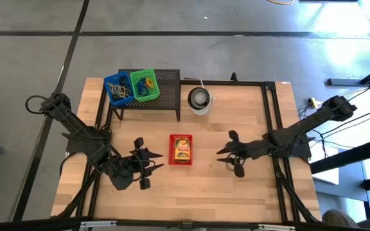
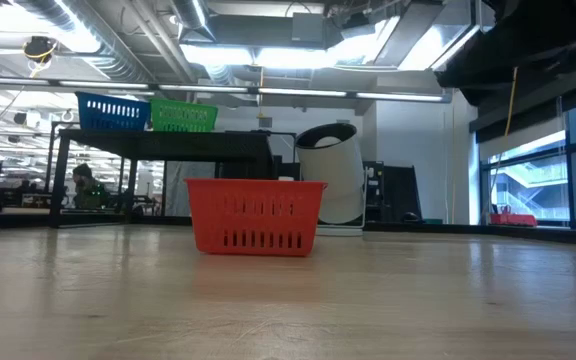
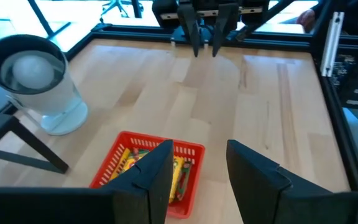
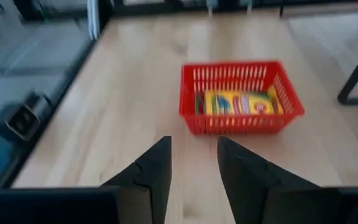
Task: Pick & Place Office Desk Supplies
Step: Put the red bin on the shelf
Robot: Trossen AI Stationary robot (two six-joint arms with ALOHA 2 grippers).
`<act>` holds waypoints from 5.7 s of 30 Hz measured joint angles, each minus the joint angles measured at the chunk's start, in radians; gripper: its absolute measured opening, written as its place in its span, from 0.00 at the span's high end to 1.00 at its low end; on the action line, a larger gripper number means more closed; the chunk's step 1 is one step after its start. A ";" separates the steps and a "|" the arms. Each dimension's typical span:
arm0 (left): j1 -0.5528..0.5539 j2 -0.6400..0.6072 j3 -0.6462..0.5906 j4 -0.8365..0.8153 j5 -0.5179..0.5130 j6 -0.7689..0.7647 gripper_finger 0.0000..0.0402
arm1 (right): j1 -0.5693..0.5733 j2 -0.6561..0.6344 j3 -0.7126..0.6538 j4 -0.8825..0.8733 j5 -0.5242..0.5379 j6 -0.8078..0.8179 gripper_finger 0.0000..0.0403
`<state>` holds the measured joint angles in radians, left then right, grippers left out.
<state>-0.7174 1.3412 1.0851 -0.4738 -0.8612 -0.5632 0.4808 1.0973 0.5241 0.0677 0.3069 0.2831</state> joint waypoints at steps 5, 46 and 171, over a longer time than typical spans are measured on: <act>0.000 0.000 -0.014 0.011 -0.037 0.000 0.64 | 0.000 -0.062 -0.165 0.267 0.000 -0.036 0.68; 0.312 0.401 -0.220 0.681 0.495 0.437 0.47 | 0.000 -0.063 -0.293 0.419 0.149 0.046 0.68; 1.027 0.291 0.402 -0.373 0.611 0.779 0.98 | 0.000 -0.063 -0.293 0.417 0.146 0.045 0.68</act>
<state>0.3096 1.6325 1.4868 -0.8470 -0.2501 0.2158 0.4808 1.0348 0.2314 0.4847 0.4530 0.3282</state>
